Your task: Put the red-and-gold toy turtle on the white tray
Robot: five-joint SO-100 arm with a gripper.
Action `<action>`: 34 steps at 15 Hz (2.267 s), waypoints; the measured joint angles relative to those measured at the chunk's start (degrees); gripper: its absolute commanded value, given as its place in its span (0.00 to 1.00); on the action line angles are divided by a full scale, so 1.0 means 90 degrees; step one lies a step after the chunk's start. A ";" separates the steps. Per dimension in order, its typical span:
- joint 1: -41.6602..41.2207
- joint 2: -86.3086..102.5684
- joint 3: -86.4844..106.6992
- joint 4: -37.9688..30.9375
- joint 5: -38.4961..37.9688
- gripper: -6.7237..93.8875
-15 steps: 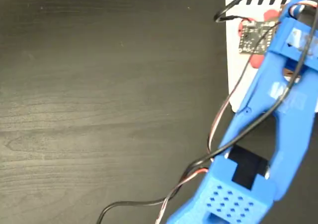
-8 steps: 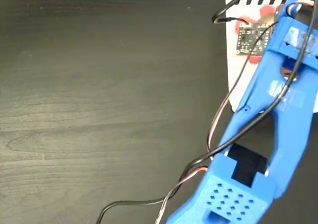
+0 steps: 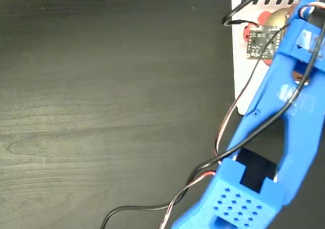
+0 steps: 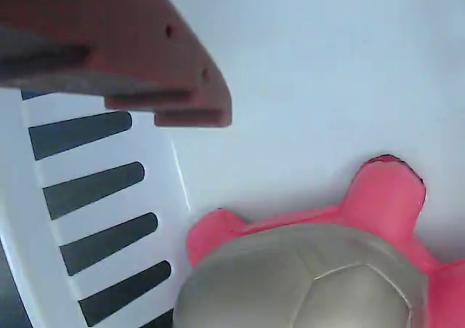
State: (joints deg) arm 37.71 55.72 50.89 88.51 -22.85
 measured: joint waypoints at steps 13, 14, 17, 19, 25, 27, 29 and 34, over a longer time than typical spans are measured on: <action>-0.1689 0.2637 0.1328 -0.2754 0.3516 0.07; -0.2139 0.3320 0.2275 -0.3418 0.3652 0.07; -0.3711 0.5459 0.4902 -0.4854 0.4072 0.07; -0.4346 0.6611 0.6113 -0.5127 0.4160 0.07; -0.4648 1.0908 1.0947 -0.5918 0.3428 0.07; -0.4531 1.2109 1.2139 -0.5781 0.3203 0.07; -0.4541 1.2842 1.2686 -0.5400 0.3057 0.07; -0.4326 1.4346 1.3223 -0.3613 0.2773 0.07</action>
State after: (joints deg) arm -1.23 184.83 169.89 55.99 2.11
